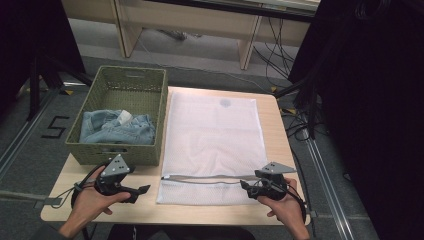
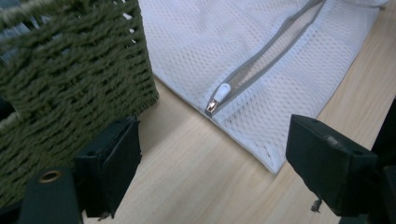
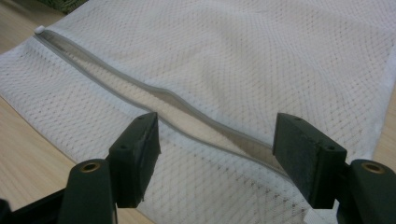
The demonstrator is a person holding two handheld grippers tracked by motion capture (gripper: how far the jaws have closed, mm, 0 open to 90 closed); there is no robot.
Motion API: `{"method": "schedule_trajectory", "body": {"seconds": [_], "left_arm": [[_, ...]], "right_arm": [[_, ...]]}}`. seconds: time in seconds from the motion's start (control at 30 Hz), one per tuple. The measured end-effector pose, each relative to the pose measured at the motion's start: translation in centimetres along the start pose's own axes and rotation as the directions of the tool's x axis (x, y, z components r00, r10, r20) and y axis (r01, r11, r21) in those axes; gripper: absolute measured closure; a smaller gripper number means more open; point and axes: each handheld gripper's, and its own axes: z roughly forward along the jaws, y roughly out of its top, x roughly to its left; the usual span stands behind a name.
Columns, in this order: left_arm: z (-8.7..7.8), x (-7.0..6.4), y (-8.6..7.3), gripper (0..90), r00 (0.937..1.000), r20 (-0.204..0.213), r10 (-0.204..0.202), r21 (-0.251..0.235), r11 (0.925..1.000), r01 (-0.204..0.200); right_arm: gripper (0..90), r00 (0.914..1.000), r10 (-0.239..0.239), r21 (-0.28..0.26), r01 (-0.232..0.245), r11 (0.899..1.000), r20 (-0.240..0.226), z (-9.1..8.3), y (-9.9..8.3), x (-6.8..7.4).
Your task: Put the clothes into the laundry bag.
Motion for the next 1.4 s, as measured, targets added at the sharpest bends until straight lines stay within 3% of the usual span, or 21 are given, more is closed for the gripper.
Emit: {"method": "schedule_trajectory", "body": {"seconds": [0.1, 0.17, 0.3, 0.33, 0.43, 0.53, 0.57, 0.63, 0.67, 0.73, 0.9, 0.97, 1.0, 1.23, 1.27, 1.4], "left_arm": [[0.1, -0.1, 0.0, 17.9, 0.9998, 0.009, -0.015, 0.008, 0.9999, 0.015], [0.0, 0.1, 0.1, 18.0, 0.9992, 0.006, 0.04, 0.031, 0.9987, -0.04], [0.0, 0.0, 0.1, 20.3, 0.9996, 0.016, 0.025, 0.033, 0.9991, -0.025], [0.0, 0.0, 0.0, 20.3, 0.9997, 0.013, 0.022, 0.032, 0.9992, -0.023], [-0.1, 0.1, 0.1, 20.3, 0.999, 0.01, 0.044, 0.03, 0.9986, -0.044], [0.0, 0.0, 0.1, 20.3, 0.9997, 0.01, 0.022, 0.012, 0.9997, -0.022], [-0.1, 0.1, 0.1, 20.3, 0.9988, 0.012, 0.047, 0.032, 0.9984, -0.047], [0.0, -0.1, 0.1, 20.3, 0.9997, 0.011, 0.021, 0.014, 0.9997, -0.021], [-0.1, 0.1, 0.1, 20.3, 0.999, 0.013, 0.044, 0.034, 0.9984, -0.044], [0.1, 0.0, 0.1, 20.4, 0.9998, 0.004, 0.018, 0.027, 0.9995, -0.018], [-0.1, 0.1, 0.2, 20.4, 0.9992, 0.013, 0.038, 0.03, 0.9988, -0.038], [-0.1, 0.1, 0.2, 20.4, 0.9991, 0.015, 0.04, 0.032, 0.9987, -0.041], [0.0, 0.0, 0.1, 20.3, 0.9997, 0.011, 0.021, 0.032, 0.9993, -0.021], [0.0, 0.0, 0.2, 20.4, 0.9991, 0.012, 0.04, 0.042, 0.9983, -0.04], [0.0, 0.1, 0.2, 20.4, 0.9991, 0.012, 0.04, 0.043, 0.9982, -0.041], [0.0, 0.0, 0.2, 20.4, 0.9995, 0.006, 0.03, 0.041, 0.9987, -0.03]], "right_arm": [[32.7, 1.0, -0.004, 0.012, 0.004, 1.0, -0.001, 0.0, 0.0, 0.0], [32.7, 0.9999, -0.013, 0.009, 0.013, 1.0, -0.002, 0.1, 0.0, 0.0], [32.7, 0.9991, -0.043, -0.001, 0.043, 0.999, -0.004, 0.3, 0.0, 0.0], [32.6, 0.9997, -0.023, 0.009, 0.023, 1.0, -0.006, 0.2, 0.0, 0.2], [32.6, 0.9991, -0.041, 0.005, 0.041, 0.999, -0.002, 0.3, 0.0, 0.1], [32.6, 0.9991, -0.042, 0.01, 0.042, 0.999, -0.011, 0.4, 0.1, 0.2], [32.6, 0.999, -0.043, 0.011, 0.043, 0.999, -0.01, 0.4, 0.1, 0.2], [32.5, 0.9995, -0.03, 0.006, 0.03, 1.0, -0.012, 0.5, 0.1, 0.4], [32.5, 0.999, -0.045, 0.009, 0.045, 0.999, -0.008, 0.5, 0.1, 0.3], [32.5, 0.9991, -0.042, 0.006, 0.042, 0.999, -0.009, 0.6, 0.1, 0.4], [32.3, 0.9987, -0.047, 0.017, 0.047, 0.999, -0.02, 0.8, 0.2, 0.6], [32.3, 0.9983, -0.054, 0.017, 0.054, 0.998, -0.023, 1.0, 0.3, 0.8], [32.1, 0.9979, -0.057, 0.025, 0.058, 0.998, -0.029, 1.1, 0.5, 0.9], [31.5, 0.9957, -0.075, 0.027, 0.077, 0.997, -0.055, 3.0, 1.4, 1.6], [31.1, 0.9922, -0.107, 0.026, 0.109, 0.994, -0.065, 3.6, 1.8, 1.7], [29.7, 0.9887, -0.129, 0.018, 0.131, 0.991, -0.077, 4.6, 2.3, 2.3]]}}
